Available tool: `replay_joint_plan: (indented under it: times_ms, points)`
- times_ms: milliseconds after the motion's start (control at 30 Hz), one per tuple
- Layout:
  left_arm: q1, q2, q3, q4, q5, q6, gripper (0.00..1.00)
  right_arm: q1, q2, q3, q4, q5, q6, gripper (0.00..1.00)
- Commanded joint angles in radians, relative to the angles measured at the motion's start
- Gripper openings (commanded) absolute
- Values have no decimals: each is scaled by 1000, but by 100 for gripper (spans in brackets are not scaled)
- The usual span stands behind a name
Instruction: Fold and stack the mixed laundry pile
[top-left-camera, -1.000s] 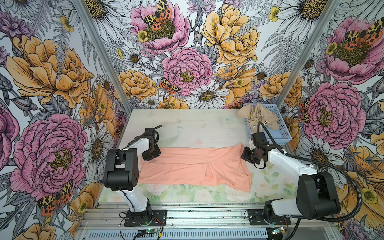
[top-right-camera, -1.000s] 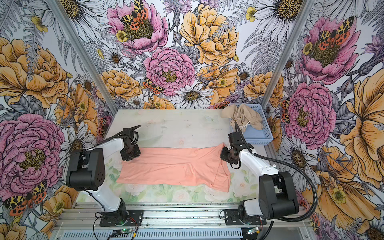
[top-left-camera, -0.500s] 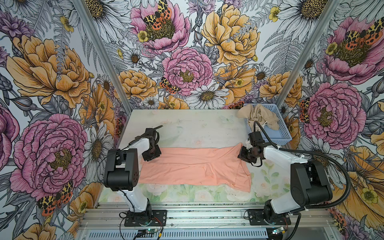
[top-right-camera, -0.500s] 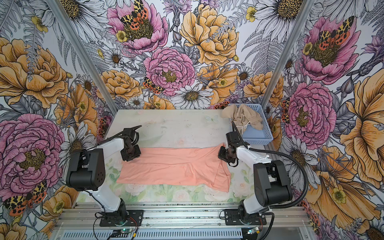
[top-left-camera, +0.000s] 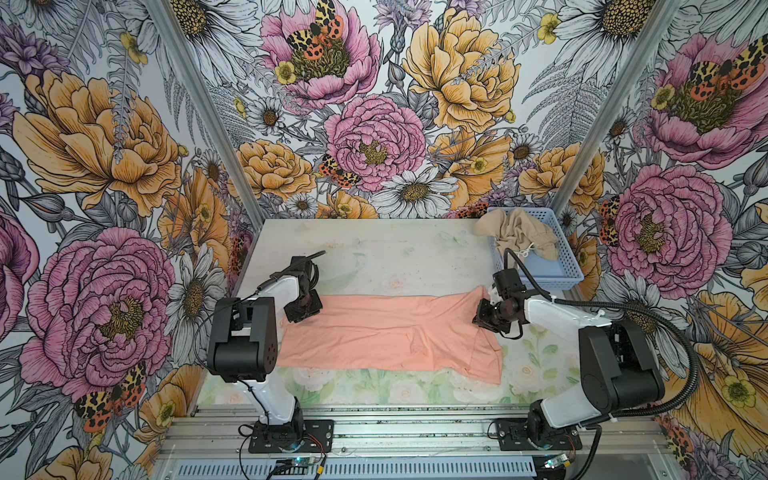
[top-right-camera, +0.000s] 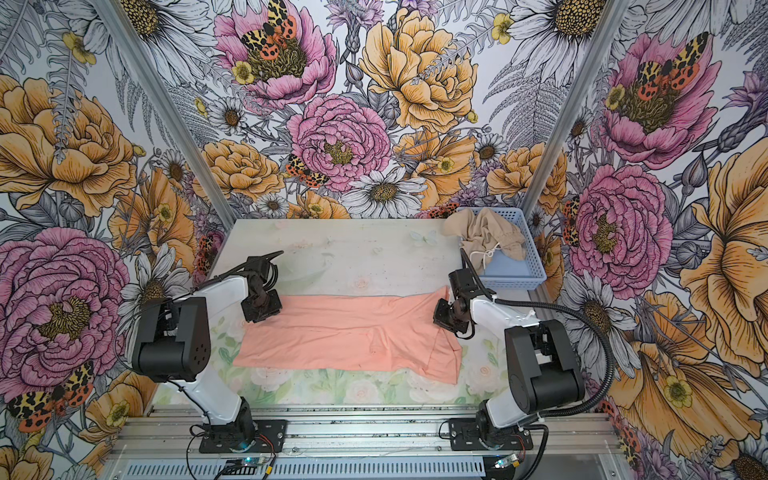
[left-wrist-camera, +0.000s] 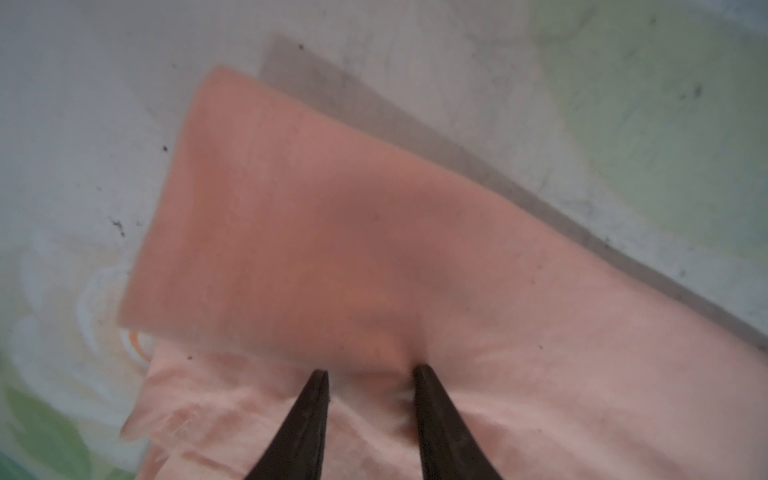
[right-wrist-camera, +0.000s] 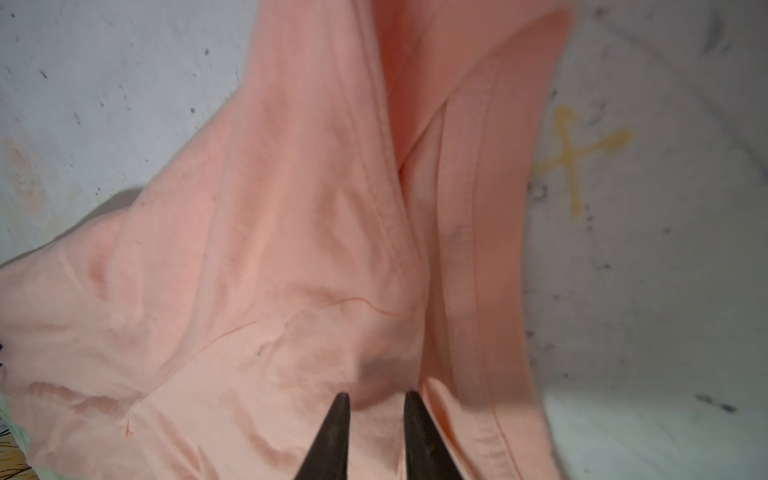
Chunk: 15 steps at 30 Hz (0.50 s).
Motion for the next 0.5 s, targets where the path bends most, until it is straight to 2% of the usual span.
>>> replay_joint_plan:
  times_ms: [0,467]
  points:
    - [-8,-15,-1,-20,7,9,37,7,-16,-7,18,0,15,26]
    - [-4,-26,-12,-24,5,12,37,8,-22,-31,18,0,17,28]
